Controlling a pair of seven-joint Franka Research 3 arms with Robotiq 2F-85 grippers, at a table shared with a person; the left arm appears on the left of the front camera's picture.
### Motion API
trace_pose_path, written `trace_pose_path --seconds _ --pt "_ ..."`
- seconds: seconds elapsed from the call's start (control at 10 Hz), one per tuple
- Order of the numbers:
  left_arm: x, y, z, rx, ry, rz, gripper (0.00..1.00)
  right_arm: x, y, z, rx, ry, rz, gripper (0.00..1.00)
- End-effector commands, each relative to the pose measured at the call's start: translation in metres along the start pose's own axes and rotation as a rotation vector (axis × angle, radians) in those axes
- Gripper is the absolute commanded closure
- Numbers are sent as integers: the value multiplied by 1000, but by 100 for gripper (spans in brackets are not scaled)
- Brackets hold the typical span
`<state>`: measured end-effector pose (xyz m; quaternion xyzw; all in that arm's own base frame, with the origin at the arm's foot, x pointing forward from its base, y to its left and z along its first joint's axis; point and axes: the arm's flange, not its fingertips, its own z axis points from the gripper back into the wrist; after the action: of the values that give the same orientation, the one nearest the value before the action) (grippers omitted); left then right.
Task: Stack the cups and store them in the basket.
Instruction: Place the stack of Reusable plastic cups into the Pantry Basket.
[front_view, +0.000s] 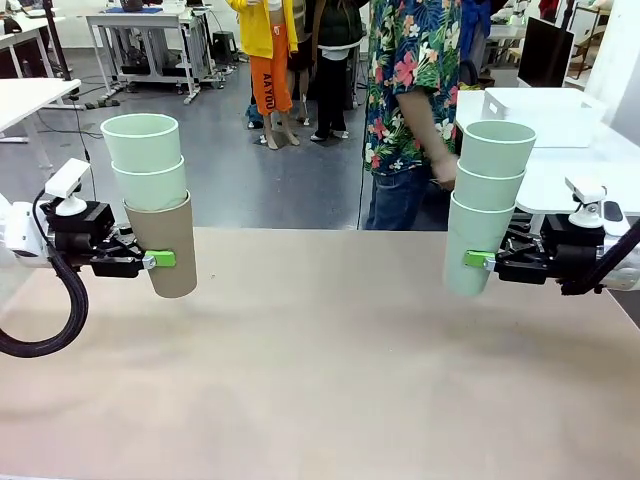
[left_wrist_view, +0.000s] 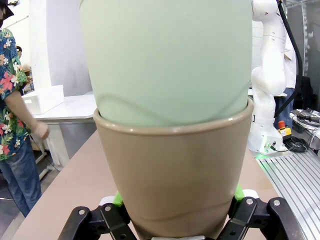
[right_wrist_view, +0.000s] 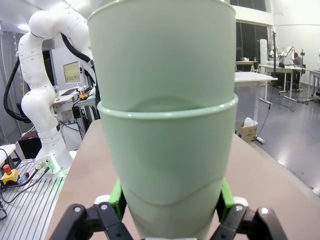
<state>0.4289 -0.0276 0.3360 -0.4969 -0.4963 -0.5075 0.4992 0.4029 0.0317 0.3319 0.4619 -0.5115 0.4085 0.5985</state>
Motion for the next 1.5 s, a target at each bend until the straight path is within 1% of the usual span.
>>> trace_pose_path --seconds 0.0,1.4 --pt "6 -1 0 -4 -5 -1 15 4 0 -1 -6 -6 6 14" --pt "6 -1 0 -4 -5 -1 15 4 0 -1 -6 -6 6 14"
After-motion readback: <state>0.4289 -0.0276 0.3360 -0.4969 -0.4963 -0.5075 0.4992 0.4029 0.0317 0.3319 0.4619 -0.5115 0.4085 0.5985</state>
